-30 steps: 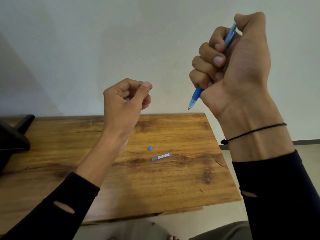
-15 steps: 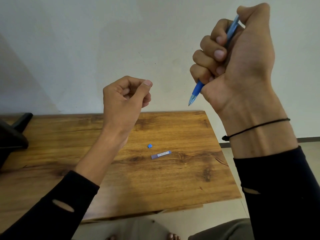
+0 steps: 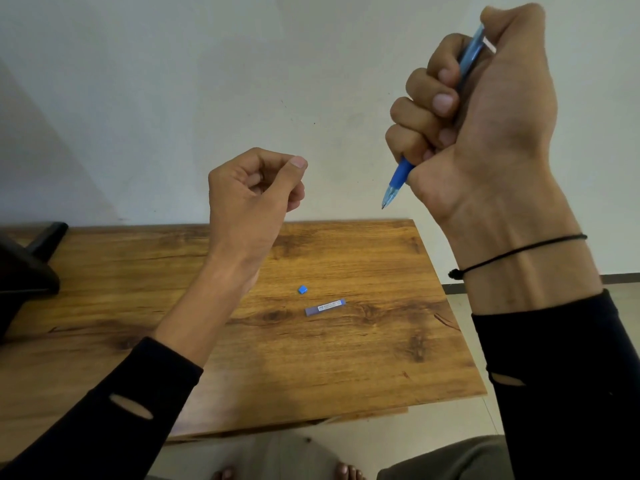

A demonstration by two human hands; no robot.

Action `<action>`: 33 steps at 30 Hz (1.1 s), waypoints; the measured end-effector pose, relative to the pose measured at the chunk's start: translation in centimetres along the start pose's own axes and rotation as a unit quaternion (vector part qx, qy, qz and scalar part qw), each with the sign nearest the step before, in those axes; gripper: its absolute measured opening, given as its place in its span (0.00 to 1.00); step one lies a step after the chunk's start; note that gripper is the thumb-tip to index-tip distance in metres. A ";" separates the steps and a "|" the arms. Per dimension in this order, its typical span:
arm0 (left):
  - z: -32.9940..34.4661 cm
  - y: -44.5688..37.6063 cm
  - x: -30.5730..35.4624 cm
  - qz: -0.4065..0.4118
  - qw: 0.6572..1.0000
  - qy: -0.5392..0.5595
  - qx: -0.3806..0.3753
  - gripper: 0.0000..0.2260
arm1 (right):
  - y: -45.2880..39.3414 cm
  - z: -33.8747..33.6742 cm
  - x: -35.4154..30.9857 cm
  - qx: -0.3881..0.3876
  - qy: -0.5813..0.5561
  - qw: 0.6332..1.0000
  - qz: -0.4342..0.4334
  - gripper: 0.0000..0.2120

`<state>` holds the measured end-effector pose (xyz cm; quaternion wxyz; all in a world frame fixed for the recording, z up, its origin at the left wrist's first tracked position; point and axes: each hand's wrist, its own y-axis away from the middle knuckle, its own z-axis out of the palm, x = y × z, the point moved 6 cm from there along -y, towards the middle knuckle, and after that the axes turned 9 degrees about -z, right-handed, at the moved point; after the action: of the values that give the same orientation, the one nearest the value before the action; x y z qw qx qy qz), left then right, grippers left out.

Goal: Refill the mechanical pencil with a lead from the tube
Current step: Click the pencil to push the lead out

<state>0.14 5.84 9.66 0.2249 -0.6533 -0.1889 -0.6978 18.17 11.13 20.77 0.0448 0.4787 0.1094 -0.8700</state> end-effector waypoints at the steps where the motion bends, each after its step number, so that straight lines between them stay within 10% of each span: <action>1: 0.0 0.0 0.0 0.000 1.000 0.000 0.000 0.06 | 0.0 0.0 0.0 0.000 0.000 1.000 0.001 0.25; 33: 0.1 0.4 0.3 -0.004 1.000 -0.011 -0.005 0.04 | 0.0 -0.1 0.1 0.006 -0.003 1.000 0.002 0.25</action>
<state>0.42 5.54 9.99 0.2169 -0.6614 -0.1907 -0.6922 18.21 11.16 20.61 0.0444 0.4764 0.1032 -0.8720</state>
